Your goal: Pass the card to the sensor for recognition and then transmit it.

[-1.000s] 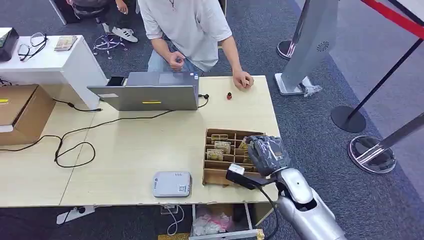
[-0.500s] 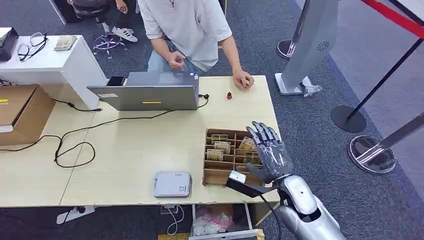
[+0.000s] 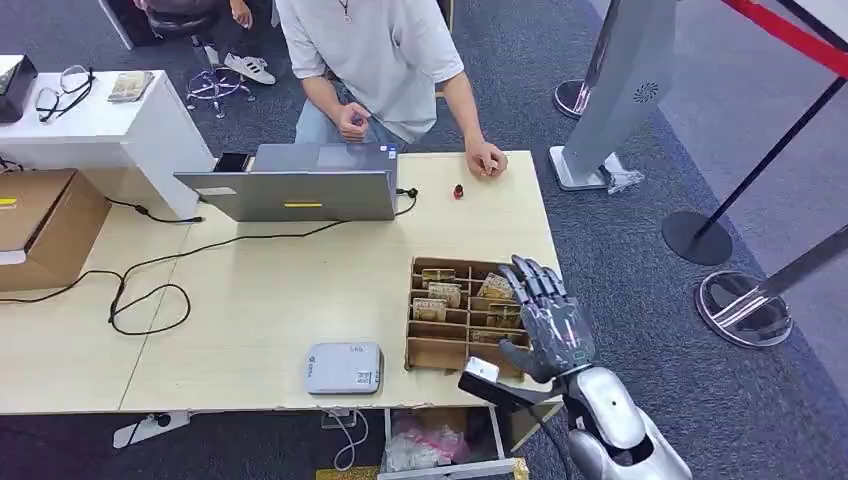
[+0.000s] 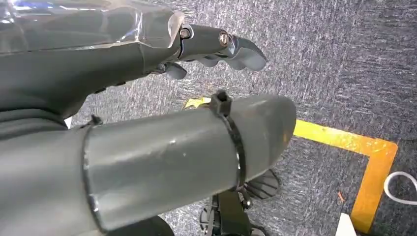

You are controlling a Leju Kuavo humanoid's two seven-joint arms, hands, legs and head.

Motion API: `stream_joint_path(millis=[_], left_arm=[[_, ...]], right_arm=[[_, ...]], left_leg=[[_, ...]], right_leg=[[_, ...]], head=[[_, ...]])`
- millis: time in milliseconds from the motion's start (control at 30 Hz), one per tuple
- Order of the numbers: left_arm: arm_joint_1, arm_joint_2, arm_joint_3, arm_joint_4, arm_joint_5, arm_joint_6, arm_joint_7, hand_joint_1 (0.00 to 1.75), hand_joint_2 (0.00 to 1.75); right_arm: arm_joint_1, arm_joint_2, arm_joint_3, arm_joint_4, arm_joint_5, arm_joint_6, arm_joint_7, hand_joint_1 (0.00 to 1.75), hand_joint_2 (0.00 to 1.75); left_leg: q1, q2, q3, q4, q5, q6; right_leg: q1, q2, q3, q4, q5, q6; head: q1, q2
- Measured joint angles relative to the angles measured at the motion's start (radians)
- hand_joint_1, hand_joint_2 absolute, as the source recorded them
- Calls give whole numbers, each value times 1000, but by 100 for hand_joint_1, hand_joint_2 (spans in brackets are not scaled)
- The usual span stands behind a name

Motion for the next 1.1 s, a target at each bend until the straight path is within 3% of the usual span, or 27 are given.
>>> stream_joint_path(millis=[433,467,500,667,700,1100], left_arm=[[1,-1,0,0,-5,10,12,0,0],[1,-1,0,0,-8,10,12,0,0],[1,-1,0,0,-9,10,12,0,0],[1,-1,0,0,-10,10,12,0,0],[1,-1,0,0,-11,10,12,0,0],[1,-1,0,0,-11,10,10,0,0]], right_arm=[[-40,0,0,34,-24,20,-29,33,175],[-41,0,0,36,-25,20,-29,37,175],[-42,0,-1,40,-28,20,-29,52,175],[-41,0,-1,52,-34,20,-26,61,175],[-40,0,-2,53,-34,19,-26,70,175],[-30,0,-18,54,-34,20,-22,72,175]], left_leg=[[0,0,0,0,0,0],[0,0,0,0,0,0],[0,0,0,0,0,0],[0,0,0,0,0,0],[0,0,0,0,0,0],[0,0,0,0,0,0]], right_leg=[[0,0,0,0,0,0],[0,0,0,0,0,0],[0,0,0,0,0,0],[0,0,0,0,0,0],[0,0,0,0,0,0],[0,0,0,0,0,0]], head=[[0,0],[0,0],[0,0],[0,0],[0,0],[0,0]])
